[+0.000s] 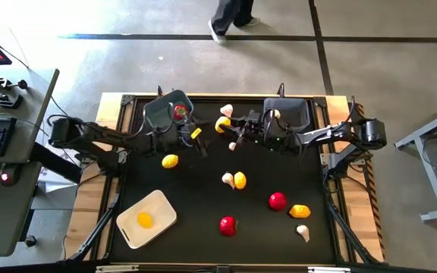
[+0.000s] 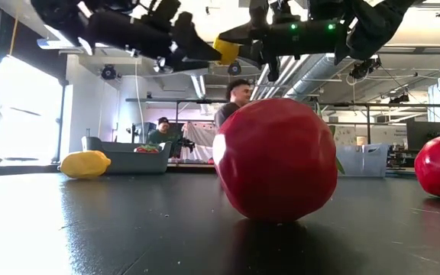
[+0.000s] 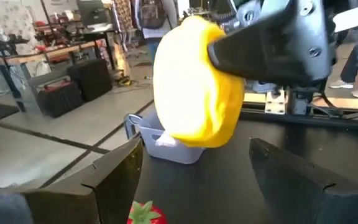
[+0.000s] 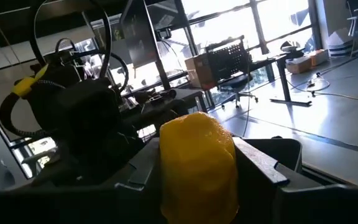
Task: Sort produce into baskets
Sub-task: Put the yellow lemon into the white bin
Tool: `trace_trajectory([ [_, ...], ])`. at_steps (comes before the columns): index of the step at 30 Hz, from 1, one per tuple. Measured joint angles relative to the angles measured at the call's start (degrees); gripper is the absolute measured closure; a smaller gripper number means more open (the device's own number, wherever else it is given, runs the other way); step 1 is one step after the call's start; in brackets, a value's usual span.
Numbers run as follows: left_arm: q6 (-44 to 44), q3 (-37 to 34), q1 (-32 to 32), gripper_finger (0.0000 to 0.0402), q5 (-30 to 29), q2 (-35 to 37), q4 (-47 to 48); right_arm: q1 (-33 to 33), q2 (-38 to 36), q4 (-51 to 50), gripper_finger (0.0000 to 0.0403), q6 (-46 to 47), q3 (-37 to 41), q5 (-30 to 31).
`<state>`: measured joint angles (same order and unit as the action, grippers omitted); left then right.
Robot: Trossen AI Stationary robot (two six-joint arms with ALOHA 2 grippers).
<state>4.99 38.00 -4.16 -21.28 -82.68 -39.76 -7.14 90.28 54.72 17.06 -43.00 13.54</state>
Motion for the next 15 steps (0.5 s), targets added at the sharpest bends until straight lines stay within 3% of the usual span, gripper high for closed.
trace_trajectory([
  [5, 0.2, 3.2, 0.1, 0.0119, -0.5, -3.7, 0.1, 0.0, 0.0, 0.0, 0.0272, 0.8, 0.0, 0.0],
  [15, 0.9, 5.9, 0.5, 0.0119, -3.3, -3.8, 0.0, 0.0, 0.0, -0.4, 0.0272, 0.9, 0.0, 0.0],
])
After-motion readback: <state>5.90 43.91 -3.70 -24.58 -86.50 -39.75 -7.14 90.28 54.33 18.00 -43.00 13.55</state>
